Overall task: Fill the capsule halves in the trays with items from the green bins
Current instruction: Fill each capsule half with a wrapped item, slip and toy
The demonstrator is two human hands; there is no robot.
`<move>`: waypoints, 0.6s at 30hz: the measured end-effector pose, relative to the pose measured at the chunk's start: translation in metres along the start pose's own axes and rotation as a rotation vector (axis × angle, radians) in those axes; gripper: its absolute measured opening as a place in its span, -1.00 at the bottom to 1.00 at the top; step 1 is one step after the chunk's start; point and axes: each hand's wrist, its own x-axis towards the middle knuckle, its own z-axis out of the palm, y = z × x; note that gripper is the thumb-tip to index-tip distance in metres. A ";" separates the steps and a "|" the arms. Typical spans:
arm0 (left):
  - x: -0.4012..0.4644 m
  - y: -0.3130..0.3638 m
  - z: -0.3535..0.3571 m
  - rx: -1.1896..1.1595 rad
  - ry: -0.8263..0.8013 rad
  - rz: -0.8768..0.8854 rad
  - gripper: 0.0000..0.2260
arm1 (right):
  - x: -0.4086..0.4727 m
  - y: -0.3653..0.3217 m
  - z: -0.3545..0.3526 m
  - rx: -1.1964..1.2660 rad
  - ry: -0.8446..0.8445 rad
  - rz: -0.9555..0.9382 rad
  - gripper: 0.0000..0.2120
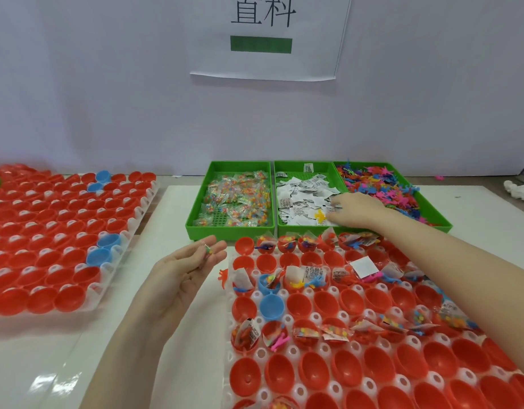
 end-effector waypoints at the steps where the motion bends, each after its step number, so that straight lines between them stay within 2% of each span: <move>1: -0.001 0.000 0.000 0.027 0.001 0.009 -0.80 | 0.001 -0.001 0.001 -0.015 -0.003 0.002 -0.60; 6: -0.003 -0.003 0.003 0.136 0.060 0.078 -0.81 | -0.002 -0.004 -0.002 0.126 0.153 0.073 -0.69; 9: -0.003 -0.002 0.003 0.082 0.111 0.107 -0.86 | -0.003 -0.001 -0.009 0.275 0.209 0.092 -0.78; 13: -0.004 0.001 0.005 -0.065 0.116 0.151 -0.69 | -0.012 0.003 -0.017 0.420 0.309 0.050 -0.75; 15: -0.006 0.000 0.007 -0.110 0.137 0.167 -0.65 | -0.018 0.001 -0.022 0.590 0.333 0.043 -0.72; 18: -0.008 -0.004 0.014 0.022 0.183 0.254 -0.72 | -0.036 -0.008 -0.029 0.795 0.305 0.021 -0.61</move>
